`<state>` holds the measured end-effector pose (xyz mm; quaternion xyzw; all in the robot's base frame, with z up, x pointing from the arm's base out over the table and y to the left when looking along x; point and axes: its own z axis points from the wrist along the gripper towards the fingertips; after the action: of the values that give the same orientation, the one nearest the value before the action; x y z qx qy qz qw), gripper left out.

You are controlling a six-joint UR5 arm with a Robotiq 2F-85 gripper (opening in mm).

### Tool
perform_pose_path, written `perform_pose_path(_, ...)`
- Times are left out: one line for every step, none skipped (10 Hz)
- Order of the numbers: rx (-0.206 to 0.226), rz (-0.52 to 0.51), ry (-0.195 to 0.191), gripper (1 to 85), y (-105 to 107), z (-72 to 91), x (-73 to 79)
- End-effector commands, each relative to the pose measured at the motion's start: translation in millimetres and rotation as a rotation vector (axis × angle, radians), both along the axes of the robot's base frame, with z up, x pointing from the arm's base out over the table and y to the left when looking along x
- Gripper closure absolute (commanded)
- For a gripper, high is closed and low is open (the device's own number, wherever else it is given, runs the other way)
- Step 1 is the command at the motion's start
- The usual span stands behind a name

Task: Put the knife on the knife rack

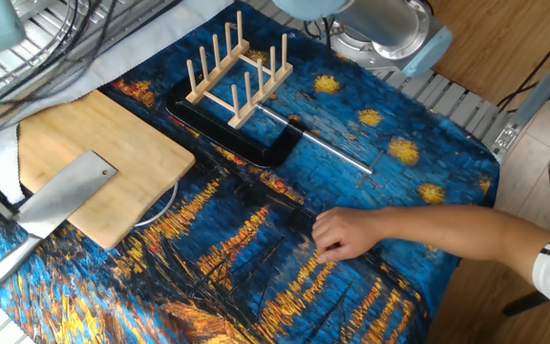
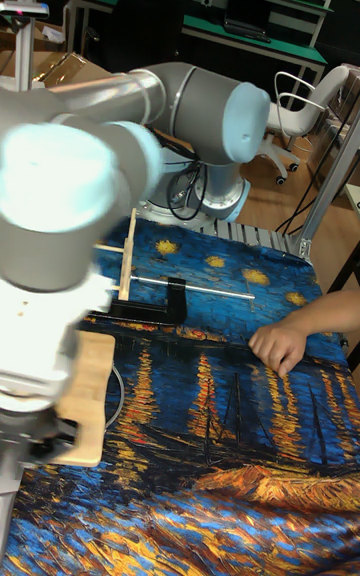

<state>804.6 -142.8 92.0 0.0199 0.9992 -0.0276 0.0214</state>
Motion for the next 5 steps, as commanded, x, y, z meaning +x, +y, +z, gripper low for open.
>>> perform_pose_path(0.013, -0.077, -0.007, 60.3, 62, 5.5, 8.7)
perform_pose_path(-0.011, -0.086, -0.014, 60.7, 70, 4.0, 12.4)
perform_pose_path(-0.036, -0.083, -0.014, 62.0, 70, 0.5, 15.5)
perform_pose_path(-0.087, -0.059, -0.014, 62.0, 57, -0.6, 16.8)
perform_pose_path(-0.12, -0.053, -0.005, 62.0, 49, 0.6, 14.4)
